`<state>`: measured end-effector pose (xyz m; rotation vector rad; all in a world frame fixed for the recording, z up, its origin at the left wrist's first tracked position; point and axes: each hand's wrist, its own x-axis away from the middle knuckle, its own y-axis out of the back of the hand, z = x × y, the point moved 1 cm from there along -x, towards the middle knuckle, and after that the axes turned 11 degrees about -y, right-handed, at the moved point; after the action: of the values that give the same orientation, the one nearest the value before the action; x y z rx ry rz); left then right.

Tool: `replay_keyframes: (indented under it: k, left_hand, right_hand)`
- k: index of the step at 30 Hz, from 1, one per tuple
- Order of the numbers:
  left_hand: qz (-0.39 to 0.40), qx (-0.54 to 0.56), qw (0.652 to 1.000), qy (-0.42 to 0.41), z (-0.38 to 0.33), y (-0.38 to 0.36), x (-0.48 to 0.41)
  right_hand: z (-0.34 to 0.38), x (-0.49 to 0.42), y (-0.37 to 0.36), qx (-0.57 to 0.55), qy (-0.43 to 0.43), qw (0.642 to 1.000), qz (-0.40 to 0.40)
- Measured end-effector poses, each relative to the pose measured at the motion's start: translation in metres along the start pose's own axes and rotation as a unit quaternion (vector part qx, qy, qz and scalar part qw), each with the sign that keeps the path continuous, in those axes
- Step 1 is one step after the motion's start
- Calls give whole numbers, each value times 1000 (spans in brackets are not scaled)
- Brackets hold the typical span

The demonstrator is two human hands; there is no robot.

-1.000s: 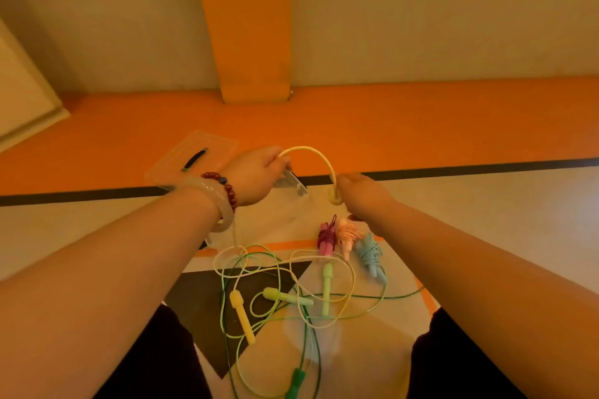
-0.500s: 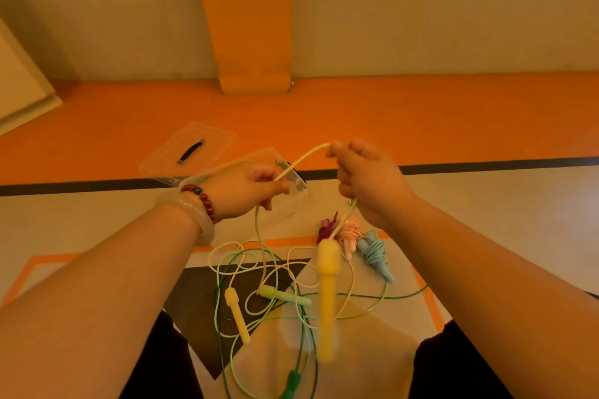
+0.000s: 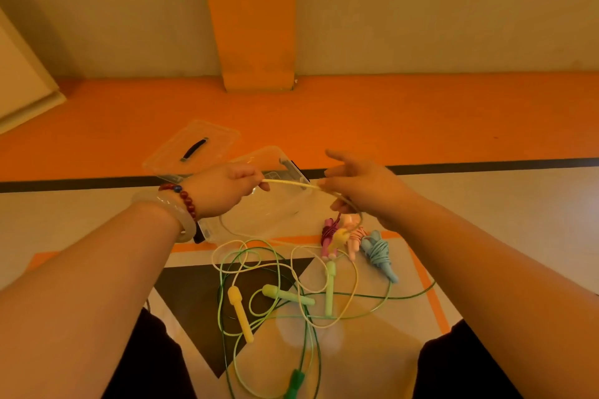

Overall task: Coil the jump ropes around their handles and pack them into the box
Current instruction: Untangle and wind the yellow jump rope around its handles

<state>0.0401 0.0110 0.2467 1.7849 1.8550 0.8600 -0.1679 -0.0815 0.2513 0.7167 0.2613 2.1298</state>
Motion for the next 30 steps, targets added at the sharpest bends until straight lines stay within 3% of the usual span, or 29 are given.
replay_keyframes:
  k: [7,11,17,21,30]
  left_hand:
    - [-9,-68,995,-72,-30,-21,15]
    - [-18,-65,995,-69,-40,-18,19]
    - [-22,-33,998,-55,-54,-10,33]
    - [-6,-25,998,-54,-60,-5,43]
    - [-31,-37,998,-50,-71,-8,54]
  right_hand:
    - [-7,20,-27,69,44,993,88]
    - [-5,28,-30,53,78,995,33]
    - [-6,36,-34,-22,83,996,23]
    - [-5,42,-34,-7,98,995,-33]
    - [-5,51,-35,-9,103,994,-46]
